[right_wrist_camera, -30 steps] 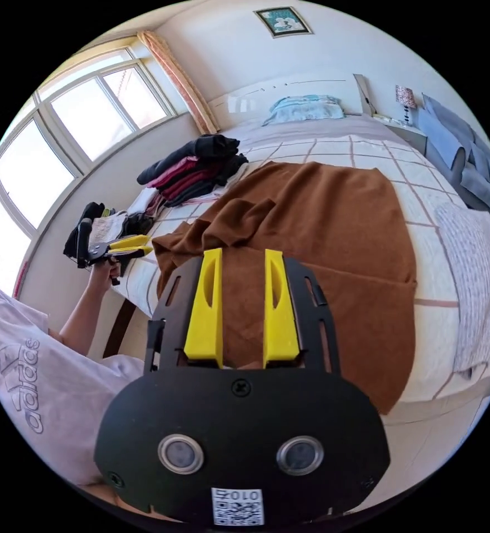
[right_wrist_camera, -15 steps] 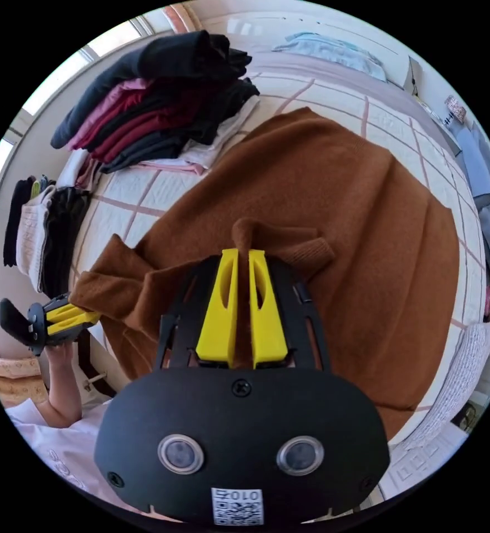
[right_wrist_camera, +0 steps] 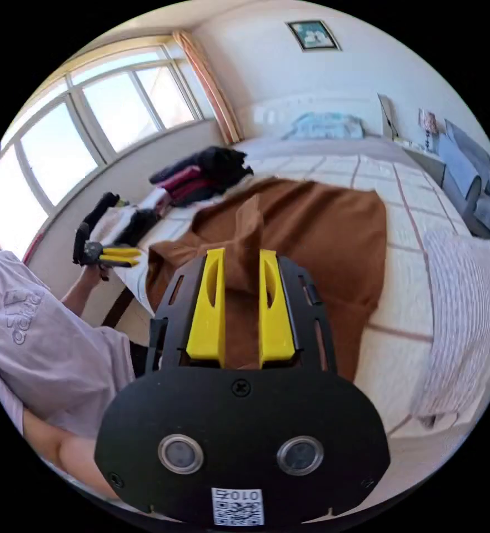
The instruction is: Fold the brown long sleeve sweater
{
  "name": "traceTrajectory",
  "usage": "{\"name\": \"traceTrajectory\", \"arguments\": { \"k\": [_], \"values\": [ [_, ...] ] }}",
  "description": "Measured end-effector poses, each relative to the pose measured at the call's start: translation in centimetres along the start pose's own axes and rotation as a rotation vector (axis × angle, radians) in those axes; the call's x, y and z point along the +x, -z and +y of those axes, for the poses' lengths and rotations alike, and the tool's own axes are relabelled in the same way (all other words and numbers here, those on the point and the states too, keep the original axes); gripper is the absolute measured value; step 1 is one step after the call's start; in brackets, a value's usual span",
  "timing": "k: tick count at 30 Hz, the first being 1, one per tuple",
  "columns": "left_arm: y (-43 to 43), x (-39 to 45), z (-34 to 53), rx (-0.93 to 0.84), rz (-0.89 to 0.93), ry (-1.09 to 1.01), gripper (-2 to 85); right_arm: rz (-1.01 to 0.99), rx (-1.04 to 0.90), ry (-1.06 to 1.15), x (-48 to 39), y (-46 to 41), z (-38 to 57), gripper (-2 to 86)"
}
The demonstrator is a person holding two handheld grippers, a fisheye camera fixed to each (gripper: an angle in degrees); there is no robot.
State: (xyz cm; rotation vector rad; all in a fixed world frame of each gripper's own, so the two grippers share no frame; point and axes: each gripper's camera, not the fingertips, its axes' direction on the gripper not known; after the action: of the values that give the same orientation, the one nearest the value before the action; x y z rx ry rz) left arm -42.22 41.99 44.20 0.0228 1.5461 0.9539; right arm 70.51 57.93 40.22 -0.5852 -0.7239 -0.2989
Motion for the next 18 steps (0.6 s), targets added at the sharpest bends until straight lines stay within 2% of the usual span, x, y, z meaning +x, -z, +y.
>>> {"name": "traceTrajectory", "arguments": {
  "k": [1,2,5,7,10,12,18],
  "values": [
    [-0.8,-0.5,0.4,-0.034,-0.01,0.007,8.2,0.052,-0.101,-0.052,1.0,-0.7,2.5,8.9],
    [-1.2,-0.7,0.5,-0.041,-0.012,0.005,8.3,0.09,-0.113,-0.107,1.6,-0.5,4.7,9.8],
    [-2.0,-2.7,0.4,0.003,0.02,-0.014,8.8,0.082,-0.003,-0.229,2.7,1.4,8.0,10.5],
    [-2.6,-5.0,-0.4,0.069,0.14,-0.006,8.7,0.091,0.042,-0.269,3.2,2.2,8.7,10.8],
    [-4.4,-7.3,-1.6,0.074,0.318,-0.001,8.0,0.112,0.068,-0.331,4.4,2.8,8.3,11.2],
    [-5.4,-7.4,-2.3,0.043,0.376,-0.04,7.2,0.099,0.069,-0.358,5.1,3.0,7.3,11.6],
    [-5.2,-5.8,-2.5,0.019,0.366,-0.132,3.7,0.149,-0.073,-0.36,6.9,0.0,2.1,13.0]
  ]
}}
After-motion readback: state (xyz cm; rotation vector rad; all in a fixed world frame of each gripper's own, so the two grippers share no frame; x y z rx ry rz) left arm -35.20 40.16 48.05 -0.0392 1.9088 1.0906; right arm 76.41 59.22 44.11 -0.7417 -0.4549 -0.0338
